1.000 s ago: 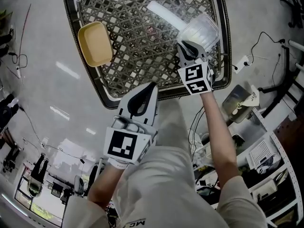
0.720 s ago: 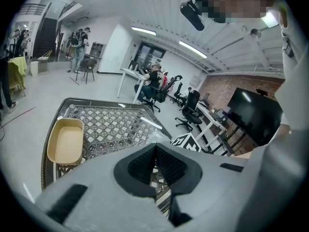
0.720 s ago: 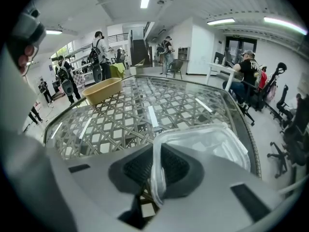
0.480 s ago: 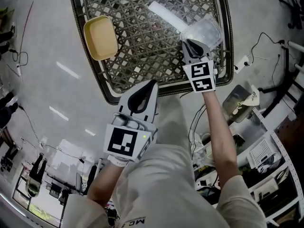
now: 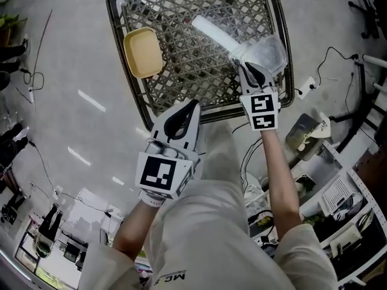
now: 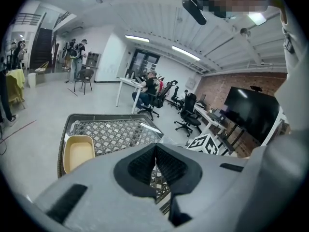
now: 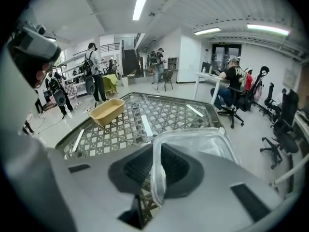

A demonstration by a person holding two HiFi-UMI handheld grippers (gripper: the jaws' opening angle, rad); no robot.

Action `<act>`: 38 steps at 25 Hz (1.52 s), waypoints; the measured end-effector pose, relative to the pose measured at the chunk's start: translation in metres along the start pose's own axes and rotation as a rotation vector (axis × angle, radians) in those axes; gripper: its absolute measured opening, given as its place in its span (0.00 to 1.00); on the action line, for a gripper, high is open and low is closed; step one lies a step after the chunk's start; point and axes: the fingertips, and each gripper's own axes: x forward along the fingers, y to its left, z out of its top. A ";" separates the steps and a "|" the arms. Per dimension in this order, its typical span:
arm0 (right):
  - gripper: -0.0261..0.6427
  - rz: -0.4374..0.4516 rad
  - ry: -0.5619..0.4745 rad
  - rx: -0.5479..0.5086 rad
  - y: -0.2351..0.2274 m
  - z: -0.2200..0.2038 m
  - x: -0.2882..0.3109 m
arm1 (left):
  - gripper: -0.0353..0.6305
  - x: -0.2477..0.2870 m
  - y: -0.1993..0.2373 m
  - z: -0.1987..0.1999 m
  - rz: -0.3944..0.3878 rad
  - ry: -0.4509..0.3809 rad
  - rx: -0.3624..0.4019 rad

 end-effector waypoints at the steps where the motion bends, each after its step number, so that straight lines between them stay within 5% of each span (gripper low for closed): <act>1: 0.14 -0.007 -0.011 0.007 0.000 0.005 -0.006 | 0.09 -0.003 0.001 0.004 -0.001 -0.007 0.007; 26: 0.14 -0.112 -0.361 -0.039 0.045 0.169 -0.205 | 0.09 -0.105 -0.025 0.115 -0.004 -0.243 0.138; 38: 0.14 -0.192 -0.513 -0.039 0.048 0.193 -0.288 | 0.09 -0.145 -0.039 0.133 0.030 -0.323 0.168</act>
